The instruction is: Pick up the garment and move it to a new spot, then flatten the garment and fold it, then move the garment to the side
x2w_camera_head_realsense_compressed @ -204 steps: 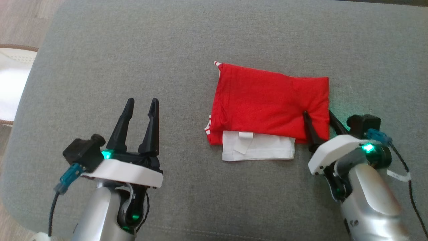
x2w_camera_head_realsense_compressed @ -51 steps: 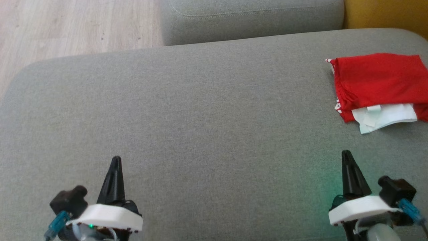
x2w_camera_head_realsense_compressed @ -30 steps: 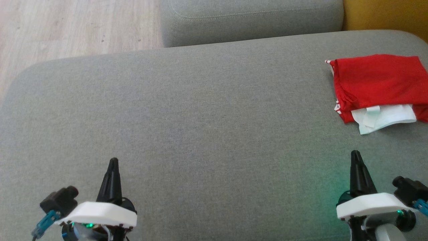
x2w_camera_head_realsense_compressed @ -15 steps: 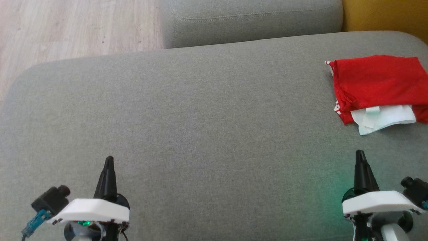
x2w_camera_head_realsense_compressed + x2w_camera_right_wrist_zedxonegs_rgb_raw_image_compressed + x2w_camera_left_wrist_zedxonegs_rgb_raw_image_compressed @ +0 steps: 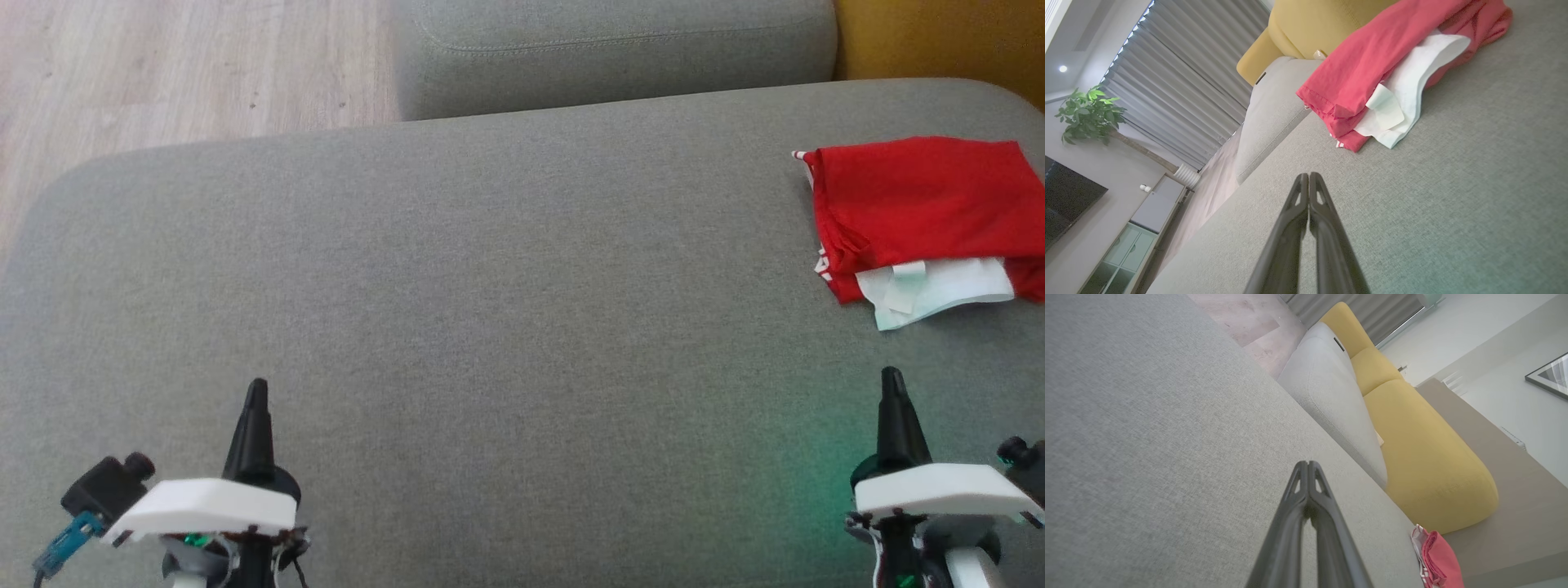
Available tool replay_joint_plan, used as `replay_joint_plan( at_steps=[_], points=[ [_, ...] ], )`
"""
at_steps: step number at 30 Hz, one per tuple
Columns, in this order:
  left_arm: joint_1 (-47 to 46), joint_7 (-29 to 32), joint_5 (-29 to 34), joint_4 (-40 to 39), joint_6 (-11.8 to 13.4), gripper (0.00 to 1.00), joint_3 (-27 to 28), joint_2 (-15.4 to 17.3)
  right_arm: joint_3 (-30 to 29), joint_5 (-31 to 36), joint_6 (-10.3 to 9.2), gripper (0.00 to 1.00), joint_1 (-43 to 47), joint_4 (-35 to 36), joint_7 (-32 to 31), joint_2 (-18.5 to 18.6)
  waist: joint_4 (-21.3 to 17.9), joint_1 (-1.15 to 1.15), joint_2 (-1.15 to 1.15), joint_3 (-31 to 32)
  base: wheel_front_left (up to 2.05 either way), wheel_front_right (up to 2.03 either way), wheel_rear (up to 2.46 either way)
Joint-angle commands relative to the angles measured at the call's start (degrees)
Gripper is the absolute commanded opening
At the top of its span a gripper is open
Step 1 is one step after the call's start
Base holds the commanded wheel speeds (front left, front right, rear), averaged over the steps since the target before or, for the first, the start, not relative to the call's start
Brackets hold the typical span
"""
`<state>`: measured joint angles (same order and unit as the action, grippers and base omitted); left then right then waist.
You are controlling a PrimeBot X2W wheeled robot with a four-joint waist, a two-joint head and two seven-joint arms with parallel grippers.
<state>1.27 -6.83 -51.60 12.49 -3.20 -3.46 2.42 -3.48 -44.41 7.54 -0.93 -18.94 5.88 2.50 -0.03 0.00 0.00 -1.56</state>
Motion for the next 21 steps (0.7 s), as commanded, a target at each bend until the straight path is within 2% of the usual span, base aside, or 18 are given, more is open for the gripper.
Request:
replay_joint_plan(
  at_steps=[1, 21],
  points=[
    [-3.2, 0.5, -1.8, -1.6, -0.6, 0.0, 1.4, 0.9, 0.2, -2.1, -0.02, 0.0, -3.3, 2.2, -0.7, 0.2, 0.0, 0.0, 0.0, 0.0, 0.0, 0.0, 0.0],
    [-4.4, 3.8, -13.1, -0.7, -1.6, 0.0, 3.4, 1.0, -0.7, -15.0, -0.03, 0.0, -3.9, 3.0, -4.0, 0.2, 0.0, 0.0, 0.0, 0.4, 0.0, 0.0, 0.0]
  ],
)
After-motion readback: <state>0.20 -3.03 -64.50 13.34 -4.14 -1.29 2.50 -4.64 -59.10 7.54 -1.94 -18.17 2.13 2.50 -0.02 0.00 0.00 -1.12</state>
